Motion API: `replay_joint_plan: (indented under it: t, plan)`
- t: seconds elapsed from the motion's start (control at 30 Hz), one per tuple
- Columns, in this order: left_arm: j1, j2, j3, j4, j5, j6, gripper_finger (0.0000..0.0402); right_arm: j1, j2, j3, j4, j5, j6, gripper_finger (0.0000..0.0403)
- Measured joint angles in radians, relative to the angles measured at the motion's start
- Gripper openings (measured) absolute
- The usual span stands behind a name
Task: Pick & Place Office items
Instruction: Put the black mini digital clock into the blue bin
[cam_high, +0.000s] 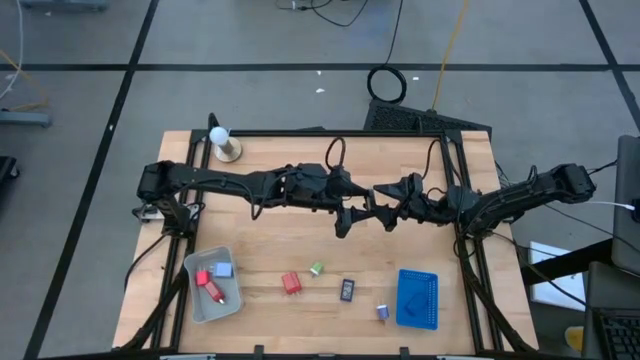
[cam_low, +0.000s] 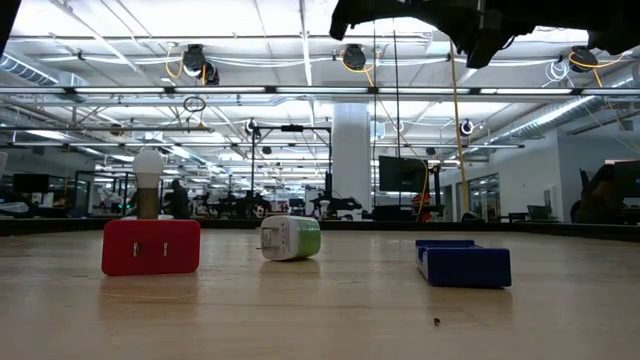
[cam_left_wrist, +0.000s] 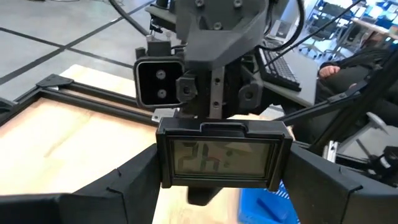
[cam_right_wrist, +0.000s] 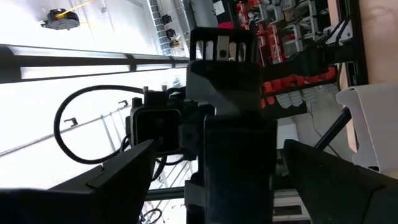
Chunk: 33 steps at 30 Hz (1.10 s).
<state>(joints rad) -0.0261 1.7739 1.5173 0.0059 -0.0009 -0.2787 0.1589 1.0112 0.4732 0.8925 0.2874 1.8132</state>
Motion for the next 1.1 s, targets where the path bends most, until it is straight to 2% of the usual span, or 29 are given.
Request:
replay_joint_plan:
  t: [0.2,0.33,0.53,0.9,1.1]
  plan:
    - [0.001,0.068,0.002,0.057,0.019,-0.030,0.0280,0.000,0.001,0.000,-0.021,-0.002,-0.001,0.0344]
    - [0.002,0.097,0.007,0.105,0.024,-0.039,0.0280,0.001,0.001,-0.001,-0.017,-0.003,-0.001,0.0325]
    - [0.009,0.099,0.007,0.112,0.041,-0.041,0.0280,0.002,0.001,-0.001,0.002,-0.004,-0.003,0.0273]
    - [0.014,0.098,0.008,0.120,0.057,-0.047,0.0280,0.003,0.001,-0.001,0.003,-0.003,-0.009,0.0144]
    - [0.014,0.098,0.008,0.119,0.065,-0.046,0.0280,0.003,0.001,-0.001,0.004,-0.003,-0.007,0.0137]
